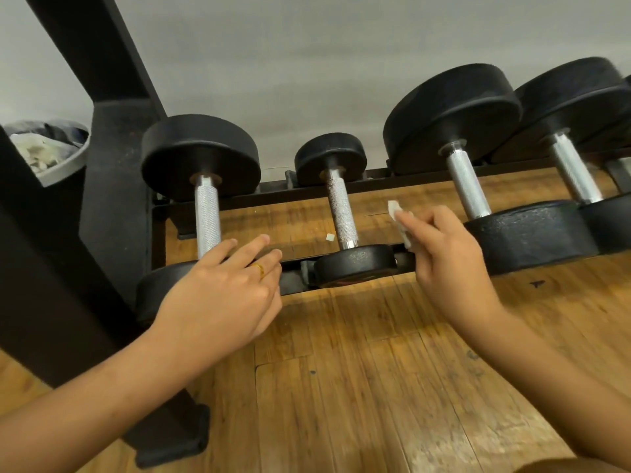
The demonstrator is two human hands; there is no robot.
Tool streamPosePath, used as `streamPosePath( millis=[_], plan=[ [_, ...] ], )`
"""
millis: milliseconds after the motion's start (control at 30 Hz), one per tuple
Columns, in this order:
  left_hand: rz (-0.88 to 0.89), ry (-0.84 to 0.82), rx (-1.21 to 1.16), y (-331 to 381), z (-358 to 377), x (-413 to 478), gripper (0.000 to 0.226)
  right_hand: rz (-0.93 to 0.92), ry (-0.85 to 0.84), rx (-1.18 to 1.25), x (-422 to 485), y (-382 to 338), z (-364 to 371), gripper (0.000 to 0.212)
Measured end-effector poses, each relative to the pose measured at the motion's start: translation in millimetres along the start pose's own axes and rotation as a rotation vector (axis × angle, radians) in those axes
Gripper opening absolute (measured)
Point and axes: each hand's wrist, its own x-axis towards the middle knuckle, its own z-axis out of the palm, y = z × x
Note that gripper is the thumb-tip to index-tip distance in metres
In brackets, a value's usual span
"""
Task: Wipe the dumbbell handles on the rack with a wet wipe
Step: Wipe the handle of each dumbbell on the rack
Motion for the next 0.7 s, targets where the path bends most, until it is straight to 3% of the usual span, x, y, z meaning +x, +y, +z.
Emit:
streamPosePath(
  millis=[233, 700],
  plan=[
    [0.006, -0.028, 0.005, 0.2, -2.3, 0.6, 0.051, 0.115, -0.115, 0.155, -23.2, 3.0, 23.5, 0.045],
    [0.008, -0.043, 0.003, -0.9, -3.5, 2.0, 0.053, 0.097, 0.089, 0.151, -29.2, 8.5, 30.6, 0.023]
  ],
)
